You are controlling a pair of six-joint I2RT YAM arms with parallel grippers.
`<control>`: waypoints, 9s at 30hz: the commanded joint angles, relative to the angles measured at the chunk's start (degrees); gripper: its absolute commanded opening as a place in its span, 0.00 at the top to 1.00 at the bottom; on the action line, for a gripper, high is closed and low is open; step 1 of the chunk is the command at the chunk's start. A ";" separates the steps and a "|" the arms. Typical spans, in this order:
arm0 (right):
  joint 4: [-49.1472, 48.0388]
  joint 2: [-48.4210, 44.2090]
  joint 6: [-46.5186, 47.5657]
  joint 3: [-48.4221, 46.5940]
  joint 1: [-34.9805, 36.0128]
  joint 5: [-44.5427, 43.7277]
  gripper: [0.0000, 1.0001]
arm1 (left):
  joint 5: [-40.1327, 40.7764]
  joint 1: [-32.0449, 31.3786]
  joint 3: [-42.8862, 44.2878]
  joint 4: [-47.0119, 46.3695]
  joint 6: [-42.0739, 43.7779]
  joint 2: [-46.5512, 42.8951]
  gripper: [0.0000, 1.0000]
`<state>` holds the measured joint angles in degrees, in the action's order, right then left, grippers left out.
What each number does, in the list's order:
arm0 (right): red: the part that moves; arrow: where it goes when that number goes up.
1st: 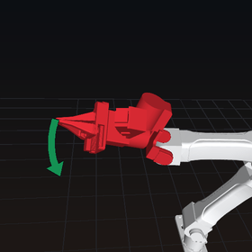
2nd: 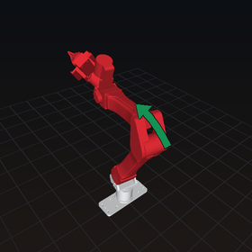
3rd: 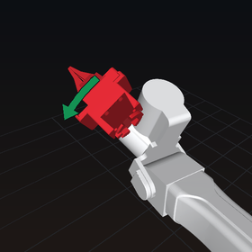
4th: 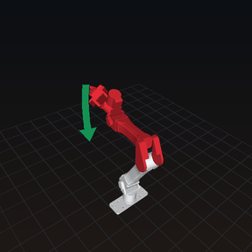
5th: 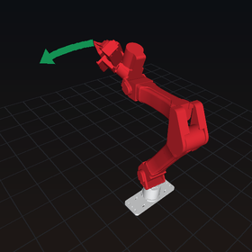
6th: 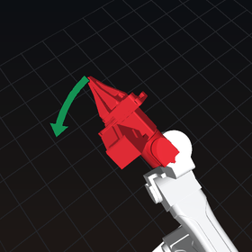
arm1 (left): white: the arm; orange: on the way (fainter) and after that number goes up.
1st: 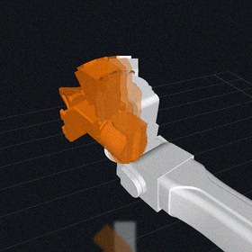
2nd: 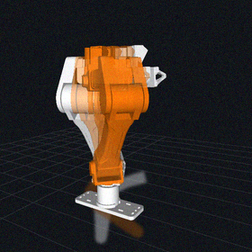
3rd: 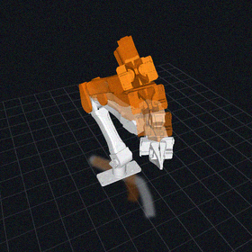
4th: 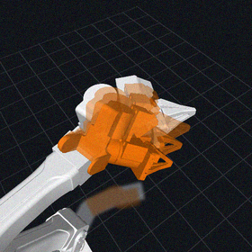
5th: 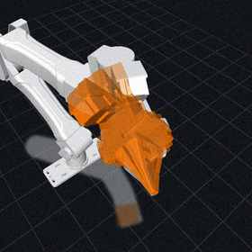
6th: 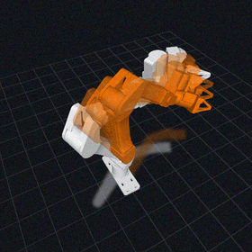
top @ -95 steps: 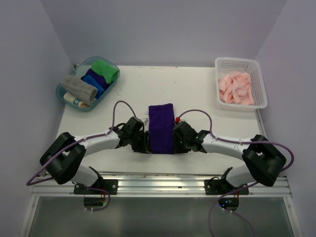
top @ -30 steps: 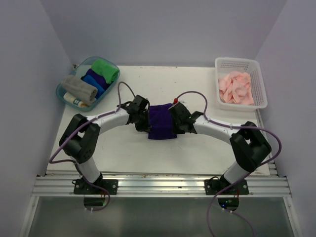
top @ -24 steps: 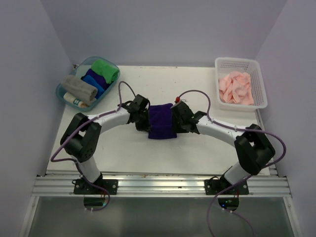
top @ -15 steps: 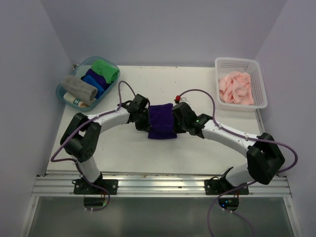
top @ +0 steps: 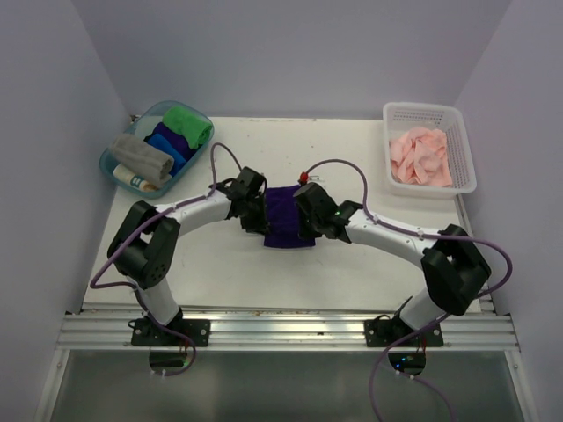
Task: Roll the towels
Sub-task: Roll the towel
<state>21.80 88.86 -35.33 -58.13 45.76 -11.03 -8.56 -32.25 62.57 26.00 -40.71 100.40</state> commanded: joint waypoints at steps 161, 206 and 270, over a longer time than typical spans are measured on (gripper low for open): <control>-13.56 -2.11 14.67 6.29 15.24 -1.70 0.41 | -9.11 4.83 -15.11 -17.92 -8.16 -6.17 0.89; -25.31 3.52 9.50 6.09 11.38 15.58 1.00 | -2.87 8.25 -12.56 -5.35 -5.70 -19.36 0.37; -65.22 7.08 -27.11 31.50 -12.36 43.66 0.56 | -12.62 0.87 -10.36 -21.61 0.28 3.13 0.80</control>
<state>-56.69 104.31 -70.41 -26.46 32.91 36.34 -24.51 -31.07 52.42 3.01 -42.85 100.51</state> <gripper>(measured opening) 0.405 0.204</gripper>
